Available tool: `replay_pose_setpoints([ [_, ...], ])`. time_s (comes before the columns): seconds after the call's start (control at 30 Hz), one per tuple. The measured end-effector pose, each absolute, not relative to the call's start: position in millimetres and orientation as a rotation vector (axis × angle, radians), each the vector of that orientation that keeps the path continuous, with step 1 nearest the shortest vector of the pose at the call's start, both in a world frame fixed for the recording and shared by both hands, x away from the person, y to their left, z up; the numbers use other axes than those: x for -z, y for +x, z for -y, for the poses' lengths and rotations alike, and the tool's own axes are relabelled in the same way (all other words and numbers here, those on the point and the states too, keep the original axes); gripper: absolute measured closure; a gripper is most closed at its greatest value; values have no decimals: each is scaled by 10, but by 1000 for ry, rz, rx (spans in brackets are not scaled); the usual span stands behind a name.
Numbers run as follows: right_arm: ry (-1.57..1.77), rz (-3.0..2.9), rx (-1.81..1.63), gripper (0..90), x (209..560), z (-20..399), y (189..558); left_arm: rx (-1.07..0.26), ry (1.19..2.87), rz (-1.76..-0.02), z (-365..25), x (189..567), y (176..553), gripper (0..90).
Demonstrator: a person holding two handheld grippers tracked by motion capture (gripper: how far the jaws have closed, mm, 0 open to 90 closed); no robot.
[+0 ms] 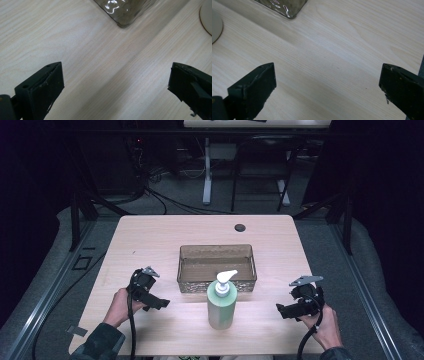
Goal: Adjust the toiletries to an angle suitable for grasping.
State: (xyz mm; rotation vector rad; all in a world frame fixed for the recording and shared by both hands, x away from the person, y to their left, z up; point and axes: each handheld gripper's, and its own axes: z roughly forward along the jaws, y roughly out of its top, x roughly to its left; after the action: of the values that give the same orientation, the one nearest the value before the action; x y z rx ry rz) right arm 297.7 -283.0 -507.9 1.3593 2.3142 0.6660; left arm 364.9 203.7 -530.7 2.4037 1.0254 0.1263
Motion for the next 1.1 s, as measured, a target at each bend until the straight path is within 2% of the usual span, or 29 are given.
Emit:
replay_pose_setpoints([
  [0.27, 1338, -2307, -631, 5, 5069, 2856, 2998, -181, 2306, -1025, -2057, 5109, 3570, 0],
  [0.57, 1325, -2323, -588, 5, 5065, 2850, 3019, -170, 2305, -1016, -1973, 5066, 3483, 0],
  [0.8, 1353, -2330, -577, 7, 5096, 2875, 3047, -187, 2230, -903, -1791, 4804, 3263, 0],
  [0.97, 1346, -2319, -579, 6, 5077, 2870, 3044, -158, 2225, -839, -1609, 4800, 3160, 0],
  [1.1, 1348, -2314, -585, 6, 5063, 2874, 3039, -187, 2202, -791, -1480, 4792, 3098, 0],
])
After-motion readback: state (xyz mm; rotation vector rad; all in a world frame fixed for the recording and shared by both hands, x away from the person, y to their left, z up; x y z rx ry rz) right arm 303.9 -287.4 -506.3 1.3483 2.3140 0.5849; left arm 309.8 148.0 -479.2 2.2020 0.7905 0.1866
